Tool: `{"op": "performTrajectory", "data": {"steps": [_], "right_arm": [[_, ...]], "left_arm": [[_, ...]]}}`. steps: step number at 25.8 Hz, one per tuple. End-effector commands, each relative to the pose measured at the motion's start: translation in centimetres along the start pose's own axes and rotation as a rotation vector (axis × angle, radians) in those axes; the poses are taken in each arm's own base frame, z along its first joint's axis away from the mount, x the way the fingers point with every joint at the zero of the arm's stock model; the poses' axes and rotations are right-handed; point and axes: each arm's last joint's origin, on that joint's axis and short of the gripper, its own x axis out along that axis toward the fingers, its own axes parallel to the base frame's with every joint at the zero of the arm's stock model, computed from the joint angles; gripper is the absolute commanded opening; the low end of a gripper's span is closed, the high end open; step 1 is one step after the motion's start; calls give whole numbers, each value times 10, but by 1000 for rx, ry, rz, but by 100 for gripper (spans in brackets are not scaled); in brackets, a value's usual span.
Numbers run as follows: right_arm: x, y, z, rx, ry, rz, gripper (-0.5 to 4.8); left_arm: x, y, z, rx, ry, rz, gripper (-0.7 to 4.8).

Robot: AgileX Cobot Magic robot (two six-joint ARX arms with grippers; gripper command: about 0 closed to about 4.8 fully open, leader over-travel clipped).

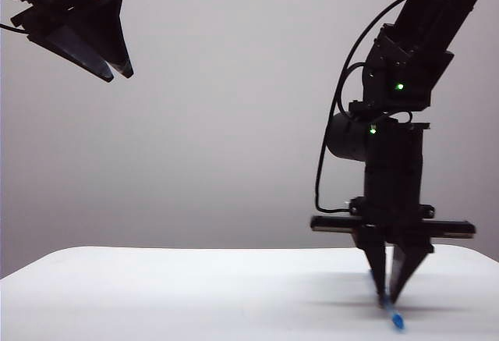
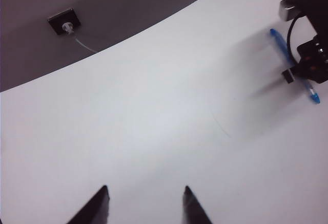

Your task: Pick up the pen and remove the cap.

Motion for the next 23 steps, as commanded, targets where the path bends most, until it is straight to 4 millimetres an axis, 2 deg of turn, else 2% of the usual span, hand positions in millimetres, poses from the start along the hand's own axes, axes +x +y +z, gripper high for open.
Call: {"op": "performTrajectory", "data": {"steps": [1,5,9,13,14,15,17,19,20,23], "right_arm": [[-18,9,9,-93,-17,84,-1],[-49,15,18,-156,-73,166,-1],[-94,19,25,-241,-171,250,-1],[-145,18,20,-370,-257,402,-1],[-172,17,13,-416,-303,495,-1],[-184,15,9,-426,-322,535,-1],[-236,4,-11,-509,-428,671,-1],[-271,-6,-30,-575,-513,757,-1],[-293,-11,-42,-622,-562,847,-1],[-316,-17,-54,-675,-658,924,-1]], "left_arm": [[-2,0,7,9,-70,-33,182],[-3,0,13,14,-128,-57,183],[-7,0,20,15,-206,-59,184],[-12,-1,30,34,-325,-114,188],[-17,1,36,4,-402,-217,188],[-19,2,39,-17,-433,-266,188],[-27,5,45,-58,-516,-448,188],[-33,6,50,-42,-560,-575,190],[-37,5,54,-22,-598,-639,226],[-44,2,61,-24,-653,-696,289]]}}
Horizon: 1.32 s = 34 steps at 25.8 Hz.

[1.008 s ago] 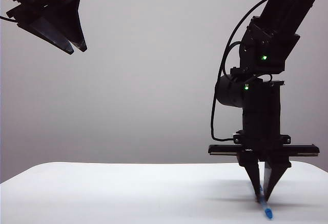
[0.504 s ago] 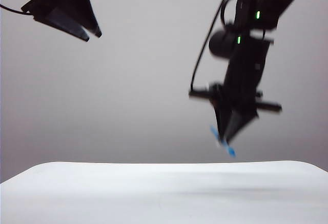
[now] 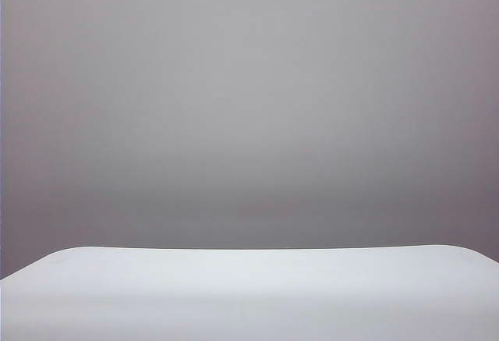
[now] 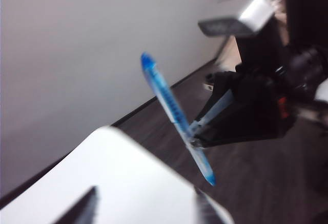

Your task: Pick up the pen and remove the cap.

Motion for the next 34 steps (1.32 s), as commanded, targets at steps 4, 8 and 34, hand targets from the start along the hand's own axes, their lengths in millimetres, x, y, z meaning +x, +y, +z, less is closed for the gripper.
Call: {"op": "performTrajectory", "data": {"steps": [4,8,34], "right_arm": [[-22,26,13,-133,-153,101,-1],[-17,32,13,-151,-151,128,-1],[7,62,4,-191,-88,196,-1]], "left_arm": [[4,-18,23,-12,-148,-127,315],[8,-27,30,-5,-196,-175,315],[26,-33,18,-44,-167,-92,110]]}}
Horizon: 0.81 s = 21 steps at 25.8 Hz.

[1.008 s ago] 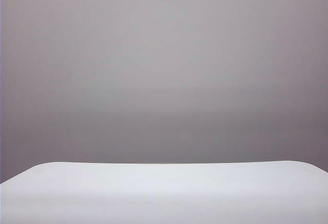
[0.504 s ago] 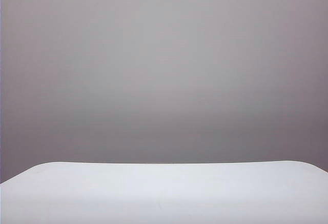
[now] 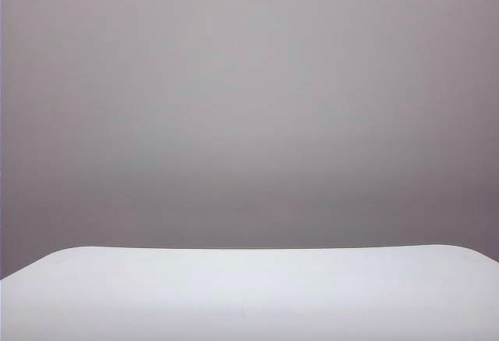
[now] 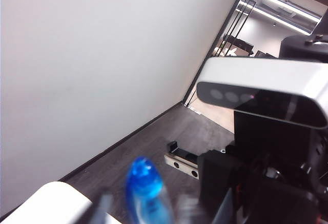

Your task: Pick up the pen and remove the cap.

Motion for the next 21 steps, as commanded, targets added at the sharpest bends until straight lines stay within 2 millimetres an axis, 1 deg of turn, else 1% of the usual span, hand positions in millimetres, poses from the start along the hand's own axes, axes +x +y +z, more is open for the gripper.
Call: {"op": "performTrajectory", "data": {"steps": [1,3,4,5,7,10,11,12,17,21], "right_arm": [[-1,2,2,-13,-15,6,-1],[-1,2,2,-13,-15,8,-1],[-1,2,2,-13,-15,8,-1],[-1,2,2,-13,-15,8,-1],[-1,2,2,-13,-15,8,1],[-1,2,2,-13,-15,9,178],[-1,3,2,-13,-15,12,213],[-1,3,2,-13,-14,16,231],[4,10,1,-26,-1,48,231],[11,13,-1,-68,14,60,231]], "left_arm": [[0,-2,1,11,-4,-10,110],[1,-2,1,12,-3,-13,109],[2,-4,1,11,-2,-18,92],[3,-5,0,10,1,-24,46],[4,-6,-1,10,3,-31,42],[6,-8,-2,7,7,-42,20],[7,-9,-2,7,7,-43,20],[7,-9,-1,10,2,-45,20],[8,-8,-2,-7,5,-45,20],[7,-9,-1,-17,-2,-53,20]]}}
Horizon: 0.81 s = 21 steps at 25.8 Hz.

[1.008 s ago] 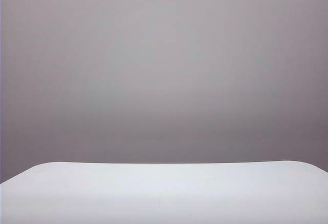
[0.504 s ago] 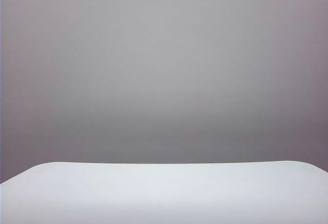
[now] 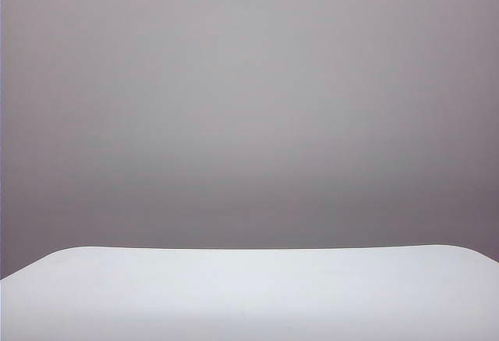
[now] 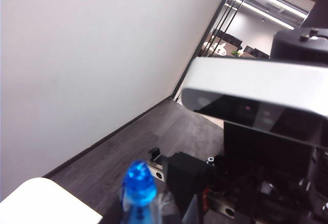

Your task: Pick up the pen and remove the cap.

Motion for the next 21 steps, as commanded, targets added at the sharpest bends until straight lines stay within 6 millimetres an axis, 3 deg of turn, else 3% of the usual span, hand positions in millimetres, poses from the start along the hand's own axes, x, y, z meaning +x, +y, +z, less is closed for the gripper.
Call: {"op": "performTrajectory", "data": {"steps": [1,5,10,21], "right_arm": [[7,4,1,-58,2,31,231],[17,-3,-6,-70,62,21,230],[15,-6,-12,-86,113,-37,230],[15,-6,-5,-123,53,-23,230]], "left_arm": [[0,-3,3,11,-13,-25,21],[-1,-4,4,5,-1,-64,21],[-9,3,6,2,8,-62,21],[-16,10,8,-41,40,-102,21]]}}
